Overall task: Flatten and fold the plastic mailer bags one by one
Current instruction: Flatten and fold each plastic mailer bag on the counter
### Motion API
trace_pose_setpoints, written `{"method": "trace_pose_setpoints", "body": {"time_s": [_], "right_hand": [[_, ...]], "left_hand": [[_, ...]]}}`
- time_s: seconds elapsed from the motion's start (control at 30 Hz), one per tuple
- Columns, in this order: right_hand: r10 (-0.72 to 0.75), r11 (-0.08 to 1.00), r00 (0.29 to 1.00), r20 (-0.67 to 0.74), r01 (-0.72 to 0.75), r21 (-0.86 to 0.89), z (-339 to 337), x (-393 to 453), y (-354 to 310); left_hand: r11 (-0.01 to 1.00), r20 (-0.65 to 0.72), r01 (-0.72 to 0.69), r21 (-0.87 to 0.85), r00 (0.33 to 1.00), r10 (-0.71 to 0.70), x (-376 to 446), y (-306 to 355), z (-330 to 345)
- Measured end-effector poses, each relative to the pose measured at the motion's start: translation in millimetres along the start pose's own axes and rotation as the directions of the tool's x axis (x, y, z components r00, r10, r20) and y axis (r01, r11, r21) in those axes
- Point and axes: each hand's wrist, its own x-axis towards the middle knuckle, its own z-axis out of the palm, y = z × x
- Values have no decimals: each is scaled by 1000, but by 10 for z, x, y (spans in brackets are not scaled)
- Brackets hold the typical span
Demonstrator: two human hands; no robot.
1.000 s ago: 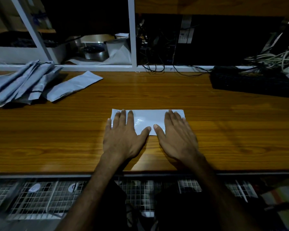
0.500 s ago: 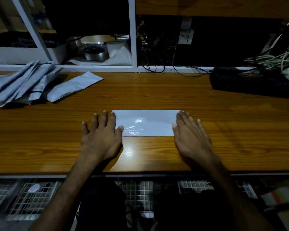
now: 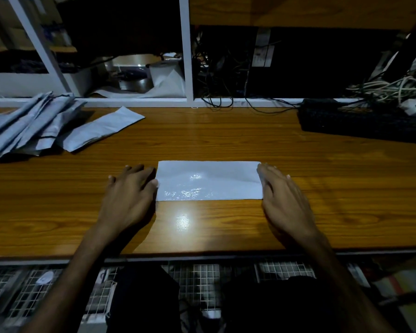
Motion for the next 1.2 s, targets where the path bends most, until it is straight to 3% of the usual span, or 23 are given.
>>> {"method": "trace_pose_setpoints", "body": {"time_s": [0.13, 0.23, 0.5, 0.7, 1.0, 1.13, 1.2], "right_hand": [[-48, 999, 995, 86, 49, -13, 23, 13, 29], [-58, 995, 991, 119, 67, -74, 47, 9, 57], [-31, 1000, 995, 98, 31, 6, -13, 6, 7], [78, 943, 995, 58, -92, 321, -37, 40, -88], [73, 839, 996, 49, -88, 536, 24, 314, -208], [61, 770, 997, 55, -83, 632, -26, 329, -191], [45, 746, 999, 24, -50, 664, -62, 211, -185]], "left_hand": [[980, 38, -46, -193, 998, 55, 253, 107, 17], [971, -31, -108, -214, 994, 104, 401, 198, 18], [962, -191, -158, -221, 975, 116, 624, 191, 96], [852, -325, -216, -477, 944, 57, 534, 371, 93], [774, -459, -311, -552, 888, 30, 439, 412, 63], [770, -445, -230, -595, 892, -78, 352, 422, 35], [724, -371, -152, -672, 916, -152, 230, 464, 1]]}}
